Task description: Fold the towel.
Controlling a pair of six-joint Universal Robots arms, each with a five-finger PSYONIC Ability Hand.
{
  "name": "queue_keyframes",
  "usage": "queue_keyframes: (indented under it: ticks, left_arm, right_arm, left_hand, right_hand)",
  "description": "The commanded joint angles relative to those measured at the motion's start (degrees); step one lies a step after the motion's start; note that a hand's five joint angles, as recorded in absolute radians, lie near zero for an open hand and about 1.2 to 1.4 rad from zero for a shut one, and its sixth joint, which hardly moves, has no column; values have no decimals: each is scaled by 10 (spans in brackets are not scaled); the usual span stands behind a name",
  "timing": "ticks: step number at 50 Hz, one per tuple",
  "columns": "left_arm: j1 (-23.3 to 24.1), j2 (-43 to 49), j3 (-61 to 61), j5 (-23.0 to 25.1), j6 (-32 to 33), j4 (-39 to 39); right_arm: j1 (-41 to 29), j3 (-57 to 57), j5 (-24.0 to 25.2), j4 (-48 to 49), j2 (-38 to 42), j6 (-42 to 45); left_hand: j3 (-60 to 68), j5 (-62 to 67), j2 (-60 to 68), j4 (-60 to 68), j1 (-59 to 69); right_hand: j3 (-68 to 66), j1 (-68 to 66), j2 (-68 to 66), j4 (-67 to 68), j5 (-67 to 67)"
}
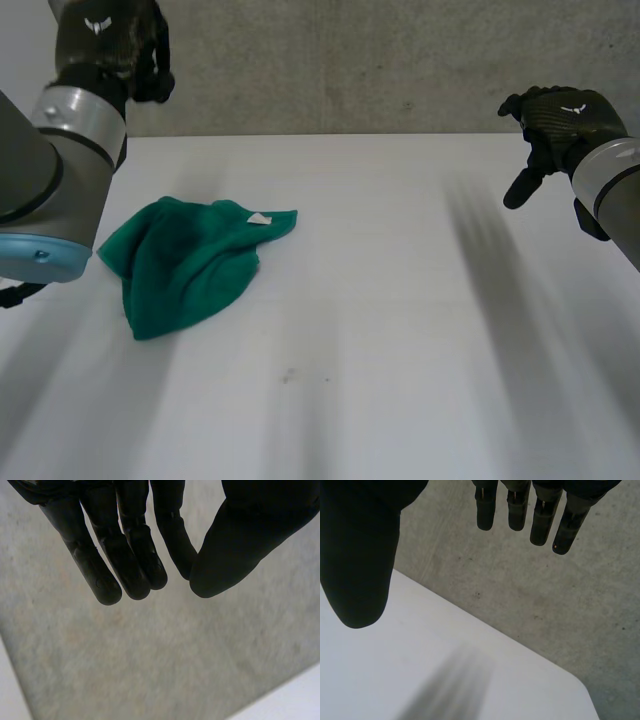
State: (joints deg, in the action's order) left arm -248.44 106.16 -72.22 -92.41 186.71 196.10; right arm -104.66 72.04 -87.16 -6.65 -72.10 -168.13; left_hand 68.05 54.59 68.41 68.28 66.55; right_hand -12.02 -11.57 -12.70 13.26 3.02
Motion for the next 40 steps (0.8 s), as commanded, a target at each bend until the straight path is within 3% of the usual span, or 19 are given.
queue_keyframes:
  ticks: [1, 2, 3, 5, 11, 15, 23, 25, 26, 27, 37, 40]
  left_arm:
    - [18, 4, -6, 14, -2, -8]
    - [16, 34, -6, 14, 7, -9]
    - [14, 71, 0, 9, 28, -11]
    - [11, 105, 2, 4, 56, -12]
    - [-44, 181, -3, -13, 181, -10]
    - [-57, 232, 7, -10, 193, -6]
    - [-64, 309, 45, -8, 205, -7]
    - [-65, 315, 48, -8, 211, -10]
    - [-65, 315, 48, -7, 213, -9]
    - [-66, 311, 45, -9, 215, -6]
    - [-23, 186, 43, -15, 165, 28]
    - [22, 132, 48, -20, 136, 48]
  right_arm:
    - [1, -1, 2, -2, 11, 0]
    - [3, 0, 2, -3, 11, 0]
    - [3, 1, 2, -3, 11, 1]
    - [4, 3, 2, -3, 11, 1]
    - [7, 4, 6, -4, 11, 1]
    - [6, 4, 6, -4, 11, 2]
    - [5, 7, 6, -4, 17, 3]
    - [5, 6, 6, -3, 20, 3]
    - [6, 6, 6, -3, 21, 3]
    - [6, 6, 6, -3, 21, 3]
    - [7, 0, 6, -3, 20, 3]
    - [8, -1, 6, -2, 20, 3]
  left_hand:
    - [120, 154, 116, 117, 135]
    - [71, 106, 68, 69, 86]
    - [-199, -164, -202, -201, -184]
    - [-367, -333, -371, -370, -352]
    - [-413, -379, -417, -416, -398]
    - [-424, -389, -427, -426, -409]
    - [-377, -342, -380, -379, -362]
    - [-239, -205, -243, -242, -224]
    - [-115, -81, -119, -118, -100]
    - [117, 152, 114, 115, 132]
    - [120, 154, 116, 117, 135]
    - [120, 154, 116, 117, 135]
  right_hand:
    - [20, 16, 27, -33, -30]
    - [20, 16, 27, -33, -30]
    - [20, 16, 27, -33, -30]
    - [20, 16, 27, -33, -30]
    - [20, 16, 27, -33, -30]
    - [20, 16, 27, -33, -30]
    - [20, 16, 27, -33, -30]
    - [20, 16, 27, -33, -30]
    - [20, 16, 27, -33, -30]
    - [20, 16, 27, -33, -30]
    - [20, 16, 27, -33, -30]
    - [20, 16, 27, -33, -30]
